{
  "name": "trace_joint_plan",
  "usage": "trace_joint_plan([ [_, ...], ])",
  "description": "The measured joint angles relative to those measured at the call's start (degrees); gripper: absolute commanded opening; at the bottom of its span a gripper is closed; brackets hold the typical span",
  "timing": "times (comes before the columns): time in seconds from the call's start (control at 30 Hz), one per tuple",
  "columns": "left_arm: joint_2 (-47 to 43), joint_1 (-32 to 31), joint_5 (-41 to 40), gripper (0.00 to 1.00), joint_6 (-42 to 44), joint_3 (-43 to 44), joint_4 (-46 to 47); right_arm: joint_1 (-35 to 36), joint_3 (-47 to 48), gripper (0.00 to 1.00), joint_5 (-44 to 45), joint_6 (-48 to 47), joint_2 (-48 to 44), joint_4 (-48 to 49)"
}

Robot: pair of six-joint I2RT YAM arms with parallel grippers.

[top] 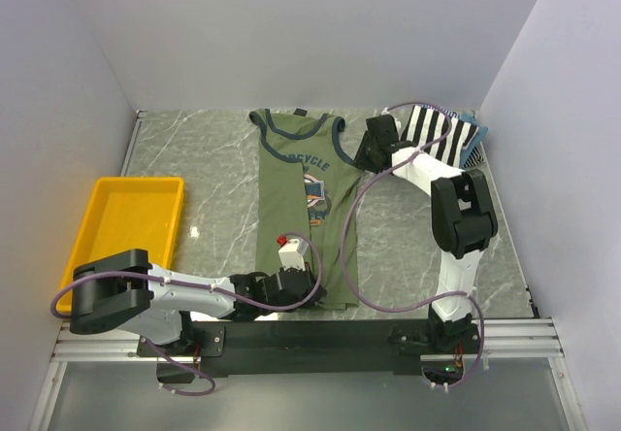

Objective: Fold and stack the tank tops
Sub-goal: Fold the tank top

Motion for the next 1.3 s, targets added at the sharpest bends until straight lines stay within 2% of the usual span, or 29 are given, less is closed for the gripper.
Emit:
trace_joint_plan([
  [0.33, 0.81, 0.00, 0.00, 0.01, 0.00, 1.16, -0.17, -3.23, -6.21, 0.35, -1.33, 1.88, -2.08, 4.42],
  [0.77, 1.49, 0.00, 0.00, 0.01, 0.00, 1.62, -0.61, -3.69, -6.93, 0.39, -5.75, 2.78, -1.49, 9.35],
  [1.3, 1.99, 0.00, 0.00, 0.01, 0.04, 2.38, -1.44, -3.93, -6.95, 0.42, -6.45, 3.17, 0.98, 11.63],
])
